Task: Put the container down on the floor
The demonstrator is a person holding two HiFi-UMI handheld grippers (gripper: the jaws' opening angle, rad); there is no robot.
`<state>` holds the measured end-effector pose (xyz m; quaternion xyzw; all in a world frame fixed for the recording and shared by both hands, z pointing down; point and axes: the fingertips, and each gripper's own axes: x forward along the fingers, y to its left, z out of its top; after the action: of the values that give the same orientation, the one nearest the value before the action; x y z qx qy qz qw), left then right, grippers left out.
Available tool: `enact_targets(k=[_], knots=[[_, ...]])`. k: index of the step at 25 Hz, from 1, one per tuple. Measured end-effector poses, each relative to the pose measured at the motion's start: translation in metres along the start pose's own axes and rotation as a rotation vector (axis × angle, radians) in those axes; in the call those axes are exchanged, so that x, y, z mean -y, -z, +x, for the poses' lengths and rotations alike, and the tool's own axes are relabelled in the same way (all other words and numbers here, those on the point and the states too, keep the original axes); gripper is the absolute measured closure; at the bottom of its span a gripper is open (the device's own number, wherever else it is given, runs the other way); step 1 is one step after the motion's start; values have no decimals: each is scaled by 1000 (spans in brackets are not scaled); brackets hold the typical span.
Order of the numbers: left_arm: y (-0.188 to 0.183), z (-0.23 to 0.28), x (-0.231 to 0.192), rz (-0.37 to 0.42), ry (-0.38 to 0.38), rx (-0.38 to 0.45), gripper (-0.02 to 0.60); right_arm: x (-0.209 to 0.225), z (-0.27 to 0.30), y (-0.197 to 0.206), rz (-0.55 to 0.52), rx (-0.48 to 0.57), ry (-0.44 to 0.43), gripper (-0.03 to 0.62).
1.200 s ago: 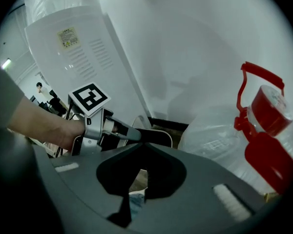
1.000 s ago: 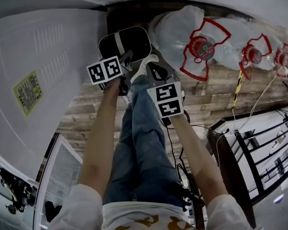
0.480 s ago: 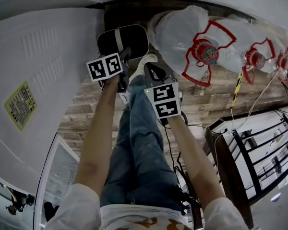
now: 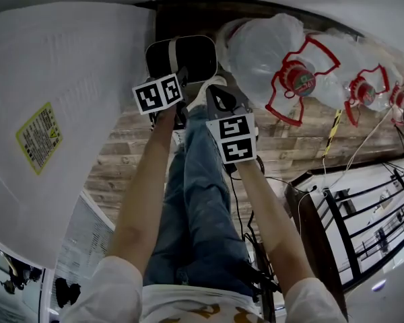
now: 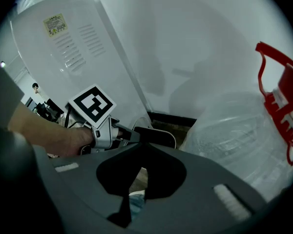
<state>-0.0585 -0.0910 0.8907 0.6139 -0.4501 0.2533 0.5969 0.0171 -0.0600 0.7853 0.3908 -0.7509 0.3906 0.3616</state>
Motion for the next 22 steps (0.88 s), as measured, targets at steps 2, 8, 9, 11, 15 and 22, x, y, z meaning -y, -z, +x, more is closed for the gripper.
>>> enact_targets(k=[2,8,9,11,15,22], knots=[[-3,-4,-7,-1,-28,11,511,-3,1,1,-2,-3,-6,566],[-8,-14,-34,3,-162,48,483,-9,4,9,-3,-15,-21,566],[-9,-17,-38,-3,-185,58,483,-9,4,11,-4,-17,-22,566],[-9,-21,-46,-13,-227,74,469,-11,4,12,-5,-17,-25,566],[-8,-27,-56,3,-293,77,432,-12,1,12,-1,-12,-25,566],[-7,-38,-72,11,-399,106,393,-8,-1,12,6,-2,-18,566]])
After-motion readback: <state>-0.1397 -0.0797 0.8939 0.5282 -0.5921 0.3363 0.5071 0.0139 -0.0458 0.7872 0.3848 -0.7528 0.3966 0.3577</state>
